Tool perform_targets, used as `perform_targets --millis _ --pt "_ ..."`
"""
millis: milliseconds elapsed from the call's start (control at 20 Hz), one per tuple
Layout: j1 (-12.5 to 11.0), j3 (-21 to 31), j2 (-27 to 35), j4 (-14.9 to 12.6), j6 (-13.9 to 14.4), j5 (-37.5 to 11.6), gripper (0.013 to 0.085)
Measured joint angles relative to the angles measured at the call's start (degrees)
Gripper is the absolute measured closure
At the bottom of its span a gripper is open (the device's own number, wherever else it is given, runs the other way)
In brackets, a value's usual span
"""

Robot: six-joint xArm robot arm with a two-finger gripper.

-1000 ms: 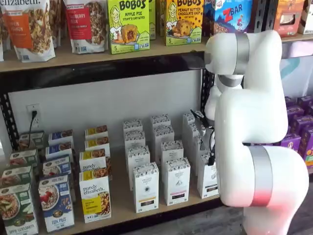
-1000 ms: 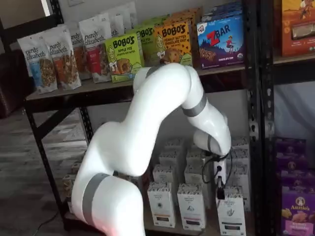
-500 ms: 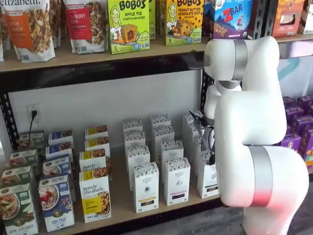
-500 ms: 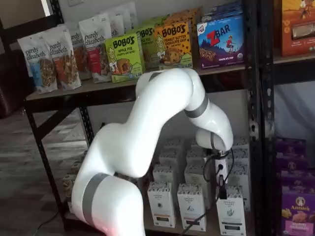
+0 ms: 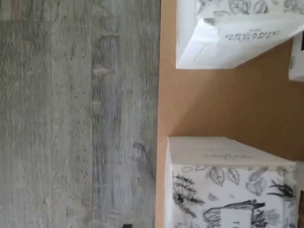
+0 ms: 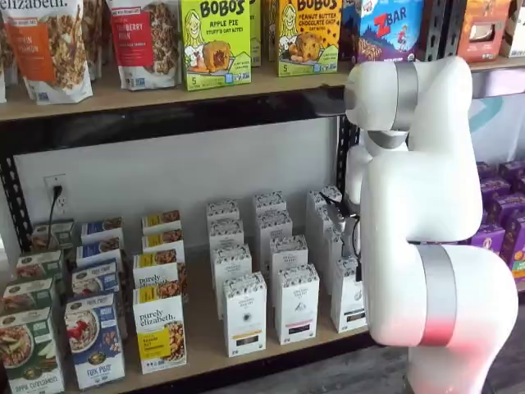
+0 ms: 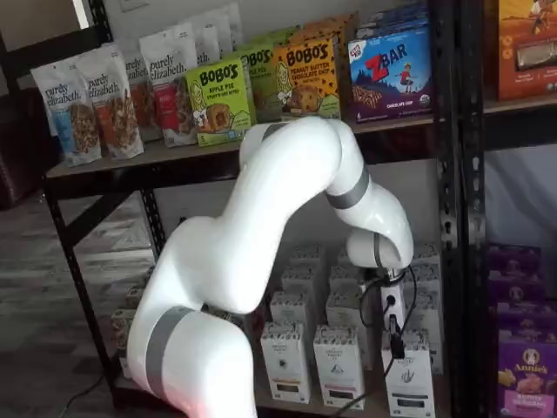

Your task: Pick up the white box with a green strip in the middle, on the bottom shelf, the sixth box from the left

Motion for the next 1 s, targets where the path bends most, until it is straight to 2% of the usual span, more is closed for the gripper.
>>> perform_targets --millis 350,600,1000 --pt "0.32 -1.12 2.17 -0.64 0.93 -1.22 0.0130" --pt "0.57 -3.15 4.09 -3.52 3.69 -1.09 0.0130" --pt "1.14 -4.14 6.07 -5.94 6.47 -3.15 0.0130"
